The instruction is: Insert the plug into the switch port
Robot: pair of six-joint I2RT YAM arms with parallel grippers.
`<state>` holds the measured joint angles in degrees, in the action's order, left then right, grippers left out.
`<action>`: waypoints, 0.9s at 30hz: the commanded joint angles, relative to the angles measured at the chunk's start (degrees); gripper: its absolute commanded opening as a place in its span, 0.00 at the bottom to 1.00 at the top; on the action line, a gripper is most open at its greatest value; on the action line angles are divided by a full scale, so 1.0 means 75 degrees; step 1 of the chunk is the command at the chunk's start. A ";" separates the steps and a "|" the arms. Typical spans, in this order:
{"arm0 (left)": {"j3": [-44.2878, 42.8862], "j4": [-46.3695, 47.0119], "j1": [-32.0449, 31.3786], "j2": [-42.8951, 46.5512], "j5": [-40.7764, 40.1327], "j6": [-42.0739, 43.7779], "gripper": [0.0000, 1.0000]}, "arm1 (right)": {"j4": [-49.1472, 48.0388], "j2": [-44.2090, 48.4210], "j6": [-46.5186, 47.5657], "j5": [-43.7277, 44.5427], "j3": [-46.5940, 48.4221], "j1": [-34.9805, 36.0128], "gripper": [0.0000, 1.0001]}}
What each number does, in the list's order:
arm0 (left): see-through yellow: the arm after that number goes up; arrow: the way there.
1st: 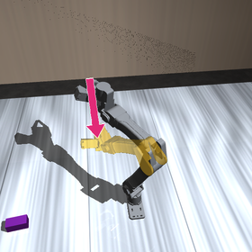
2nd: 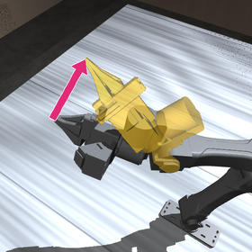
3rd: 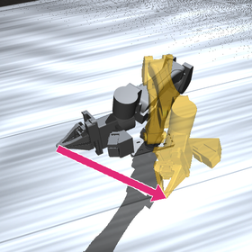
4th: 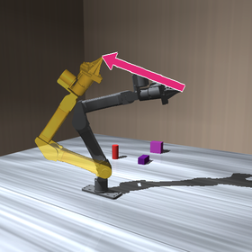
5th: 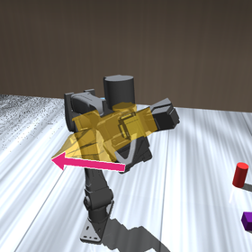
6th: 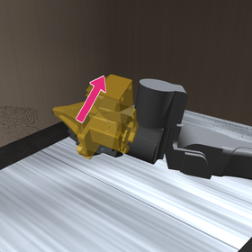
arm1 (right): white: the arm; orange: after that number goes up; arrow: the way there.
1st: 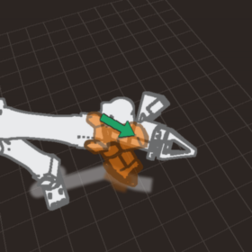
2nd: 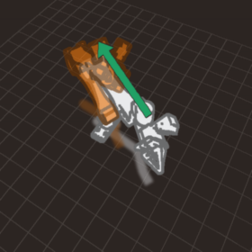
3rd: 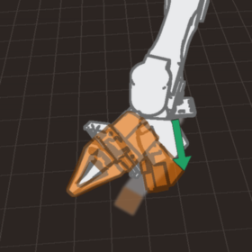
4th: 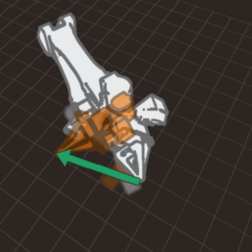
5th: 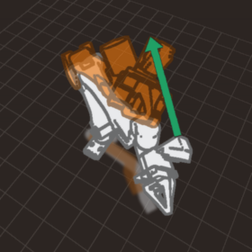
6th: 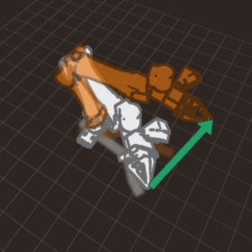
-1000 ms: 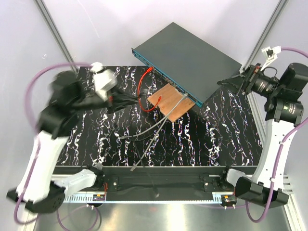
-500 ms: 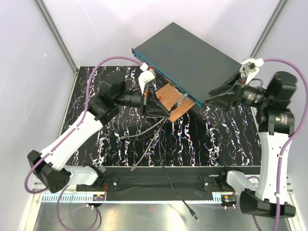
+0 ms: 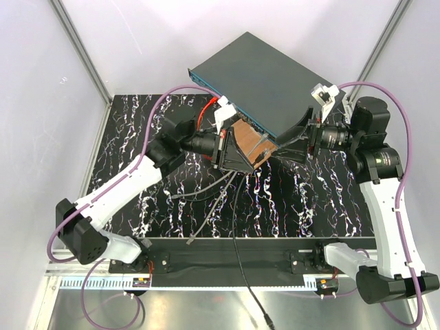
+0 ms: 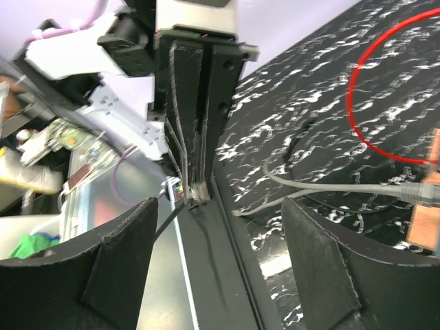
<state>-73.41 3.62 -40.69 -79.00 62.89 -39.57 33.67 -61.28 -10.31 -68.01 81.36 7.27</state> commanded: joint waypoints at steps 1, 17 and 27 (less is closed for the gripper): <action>-0.0989 -0.1969 -0.0059 0.0115 -0.0426 0.1603 0.00 | -0.0142 0.0072 0.0132 0.0510 0.0039 0.0074 0.80; -0.2318 -0.6119 -0.2331 0.0432 -0.8289 0.6868 0.00 | -0.0469 0.0108 -0.1801 0.0431 -0.0793 0.0086 0.78; -0.2013 -0.5791 -0.3012 0.0561 -0.9006 0.7643 0.00 | 0.0045 -0.0162 -0.1299 0.0209 -0.1086 0.0331 0.61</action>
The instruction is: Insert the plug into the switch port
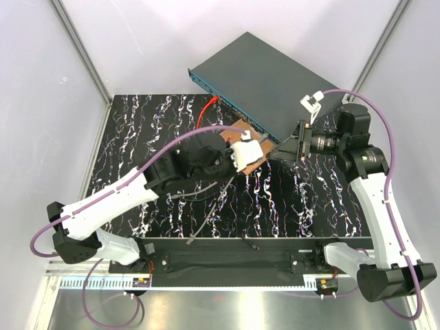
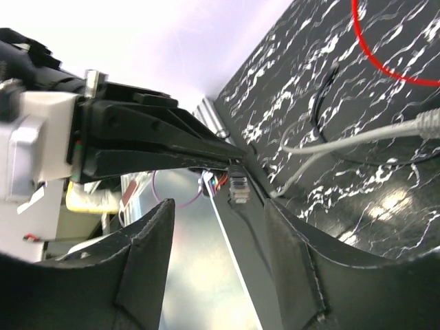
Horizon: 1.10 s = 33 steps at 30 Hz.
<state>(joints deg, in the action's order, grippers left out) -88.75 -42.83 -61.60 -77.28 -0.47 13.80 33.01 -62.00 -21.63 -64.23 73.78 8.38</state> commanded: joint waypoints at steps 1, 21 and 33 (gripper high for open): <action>0.0056 0.0413 -0.0282 0.0331 -0.0663 0.0562 0.00 | 0.0180 -0.0077 0.0293 -0.0284 -0.0075 0.0230 0.61; -0.0049 0.0507 -0.0622 0.0143 -0.0746 0.0890 0.00 | 0.1153 -0.0300 0.1677 0.0032 0.0053 0.0886 0.45; -0.0014 0.0449 -0.0833 0.0096 -0.0664 0.1042 0.00 | 0.1118 -0.0417 0.1747 -0.0038 0.0171 0.0910 0.11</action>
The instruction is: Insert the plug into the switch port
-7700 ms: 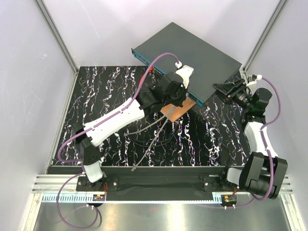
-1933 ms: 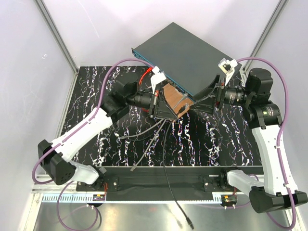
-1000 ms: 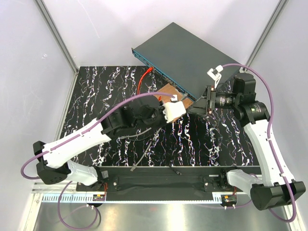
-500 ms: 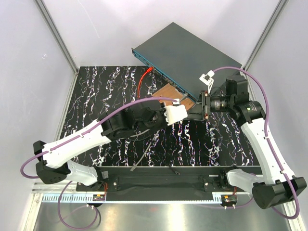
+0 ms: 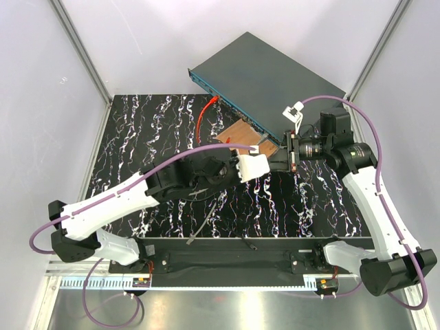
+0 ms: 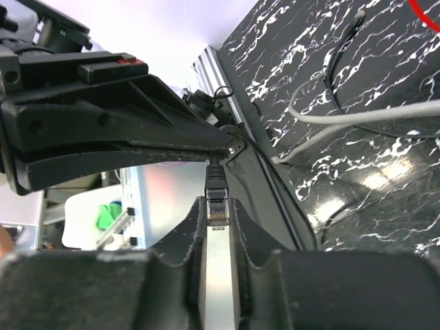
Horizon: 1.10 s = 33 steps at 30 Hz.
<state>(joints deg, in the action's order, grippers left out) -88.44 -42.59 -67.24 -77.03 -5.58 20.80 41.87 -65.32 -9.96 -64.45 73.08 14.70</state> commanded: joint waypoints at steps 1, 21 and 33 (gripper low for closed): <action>-0.0055 0.0428 -0.0081 0.0064 0.0030 0.0098 0.00 | -0.0016 0.0049 0.0295 -0.0020 0.0264 0.0056 0.02; 0.1445 0.3873 0.3224 0.1319 0.7717 -0.3476 0.60 | 0.0909 0.0916 0.5098 -0.0256 0.0838 0.0570 0.00; 0.1514 0.3768 0.2615 0.0826 0.7870 -0.3077 0.48 | 0.1051 0.1186 0.6051 0.0389 0.0756 0.1181 0.00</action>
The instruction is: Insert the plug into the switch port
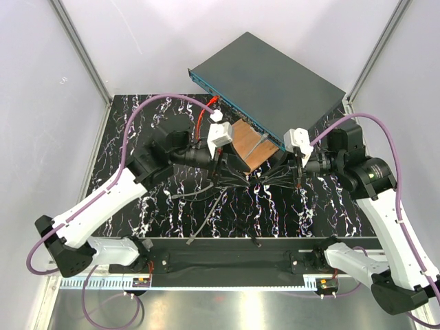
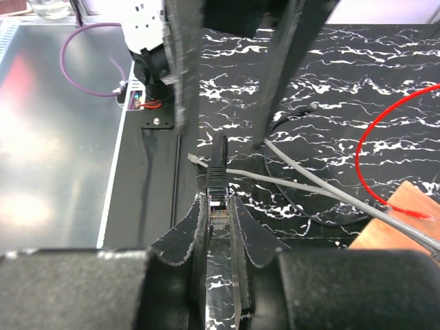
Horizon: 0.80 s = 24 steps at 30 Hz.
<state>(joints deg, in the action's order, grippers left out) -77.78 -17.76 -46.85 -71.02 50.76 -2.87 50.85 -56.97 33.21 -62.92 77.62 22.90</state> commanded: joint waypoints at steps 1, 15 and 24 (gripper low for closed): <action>0.0128 0.0469 -0.0128 0.0036 0.0322 0.0067 0.48 | -0.0170 0.0061 0.0283 0.0186 0.0150 0.0100 0.00; 0.0363 0.0399 -0.0199 -0.0069 -0.0358 0.0161 0.37 | -0.0428 0.0131 0.0037 0.0291 0.0033 0.0147 0.00; 0.0386 0.0329 -0.0245 -0.0151 -0.0346 0.0207 0.34 | -0.0592 0.0178 -0.0104 0.0420 -0.0096 0.0158 0.00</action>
<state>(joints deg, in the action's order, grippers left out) -75.33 -17.08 -48.21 -72.05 48.64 -2.42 49.12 -56.49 33.10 -60.49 77.10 23.55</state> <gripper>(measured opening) 0.340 0.197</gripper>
